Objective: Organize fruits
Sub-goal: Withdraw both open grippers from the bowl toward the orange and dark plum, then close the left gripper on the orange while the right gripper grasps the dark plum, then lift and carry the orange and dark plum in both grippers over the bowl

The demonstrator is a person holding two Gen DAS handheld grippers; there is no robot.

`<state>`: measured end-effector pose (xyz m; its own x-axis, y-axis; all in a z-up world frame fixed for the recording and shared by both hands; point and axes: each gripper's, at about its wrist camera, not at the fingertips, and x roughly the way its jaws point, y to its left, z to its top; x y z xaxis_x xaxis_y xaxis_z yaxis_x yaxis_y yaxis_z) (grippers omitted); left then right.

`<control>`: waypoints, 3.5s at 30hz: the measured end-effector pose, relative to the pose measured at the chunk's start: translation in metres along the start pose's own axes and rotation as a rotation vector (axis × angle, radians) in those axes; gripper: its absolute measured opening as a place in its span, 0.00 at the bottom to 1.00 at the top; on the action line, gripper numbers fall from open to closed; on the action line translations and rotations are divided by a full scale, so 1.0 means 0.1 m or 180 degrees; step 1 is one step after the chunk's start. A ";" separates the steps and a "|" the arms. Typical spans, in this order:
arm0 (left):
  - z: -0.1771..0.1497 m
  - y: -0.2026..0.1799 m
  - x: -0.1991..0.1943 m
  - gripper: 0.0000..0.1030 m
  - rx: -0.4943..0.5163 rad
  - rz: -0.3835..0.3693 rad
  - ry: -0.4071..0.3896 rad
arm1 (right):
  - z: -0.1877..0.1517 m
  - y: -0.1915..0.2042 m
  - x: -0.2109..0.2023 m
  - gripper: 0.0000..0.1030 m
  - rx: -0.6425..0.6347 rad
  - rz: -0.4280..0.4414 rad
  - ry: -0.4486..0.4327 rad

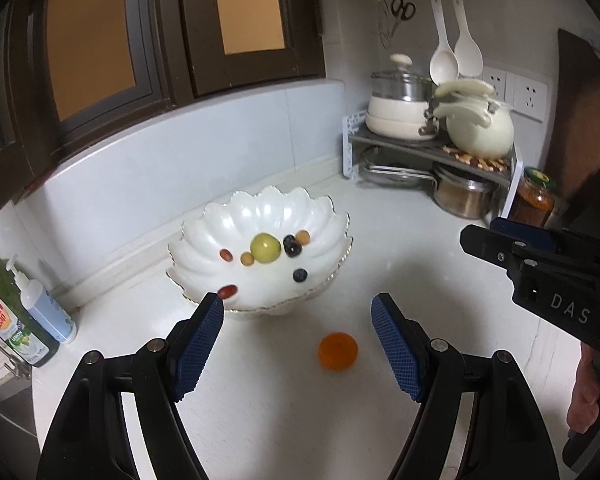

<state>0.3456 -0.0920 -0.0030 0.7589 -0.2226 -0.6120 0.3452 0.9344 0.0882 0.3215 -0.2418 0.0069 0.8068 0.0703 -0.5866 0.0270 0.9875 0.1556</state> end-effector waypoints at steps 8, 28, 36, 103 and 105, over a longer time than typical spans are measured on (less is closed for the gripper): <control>-0.17 -0.05 0.16 0.74 0.0009 -0.0098 0.0129 | -0.16 -0.03 0.15 0.39 0.0016 -0.0002 0.0172; -0.52 -0.05 0.69 0.74 0.0052 -0.0319 0.0408 | -0.45 -0.03 0.73 0.39 0.0035 -0.0038 0.0660; -0.61 -0.10 0.90 0.74 0.0176 -0.0451 0.0463 | -0.58 -0.07 0.99 0.39 0.0074 -0.0077 0.0872; -0.59 0.12 0.82 0.41 -0.0197 -0.0503 0.0485 | -0.70 0.04 0.94 0.28 0.0030 -0.0041 0.0878; -0.58 0.15 0.74 0.41 -0.0234 -0.0487 0.0451 | -0.69 0.07 0.87 0.28 0.0015 -0.0018 0.0834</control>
<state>0.3743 -0.0781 -0.0927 0.6138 -0.3268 -0.7187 0.4052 0.9117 -0.0686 0.3517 -0.2188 -0.0976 0.6263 0.0997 -0.7732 0.0342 0.9873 0.1551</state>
